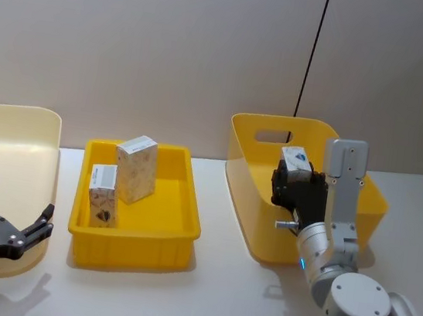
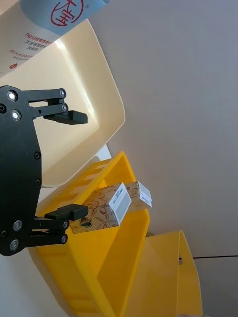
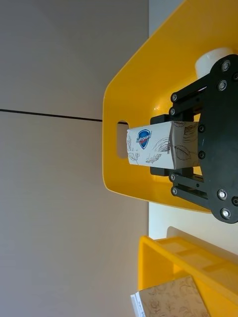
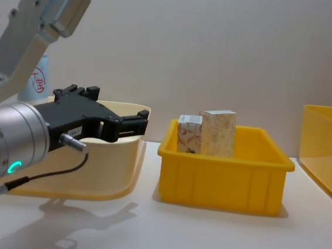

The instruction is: Bimanual collaborative sorting of washing and personal care products

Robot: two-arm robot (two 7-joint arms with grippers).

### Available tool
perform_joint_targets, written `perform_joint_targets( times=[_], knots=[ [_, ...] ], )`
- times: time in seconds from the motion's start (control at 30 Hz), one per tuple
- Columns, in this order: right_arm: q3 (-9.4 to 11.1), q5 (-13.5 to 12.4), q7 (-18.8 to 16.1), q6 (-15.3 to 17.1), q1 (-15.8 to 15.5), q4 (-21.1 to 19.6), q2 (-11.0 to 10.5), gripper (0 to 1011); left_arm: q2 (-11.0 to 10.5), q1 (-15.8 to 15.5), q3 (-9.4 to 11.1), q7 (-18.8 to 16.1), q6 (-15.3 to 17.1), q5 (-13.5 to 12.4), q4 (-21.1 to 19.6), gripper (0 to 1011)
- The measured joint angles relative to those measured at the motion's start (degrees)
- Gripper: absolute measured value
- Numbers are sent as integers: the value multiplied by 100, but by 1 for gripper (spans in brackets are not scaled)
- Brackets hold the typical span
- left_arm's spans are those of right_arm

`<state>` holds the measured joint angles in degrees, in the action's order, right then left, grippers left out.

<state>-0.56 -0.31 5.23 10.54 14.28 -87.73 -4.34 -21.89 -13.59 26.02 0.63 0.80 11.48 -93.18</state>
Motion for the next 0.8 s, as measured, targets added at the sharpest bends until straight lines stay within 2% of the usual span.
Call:
perform_joint_targets(
  times=[0.17,0.47,0.63,0.8],
  knots=[
    [-9,17,11,61,9,33,32,554,0,0,0,0,0,0,0,1003],
    [-18,32,25,137,19,75,70,850,0,0,0,0,0,0,0,1003],
    [-20,39,28,162,21,89,82,976,0,0,0,0,0,0,0,1003],
    [-20,46,18,107,21,90,89,1001,0,0,0,0,0,0,0,1003]
  ],
)
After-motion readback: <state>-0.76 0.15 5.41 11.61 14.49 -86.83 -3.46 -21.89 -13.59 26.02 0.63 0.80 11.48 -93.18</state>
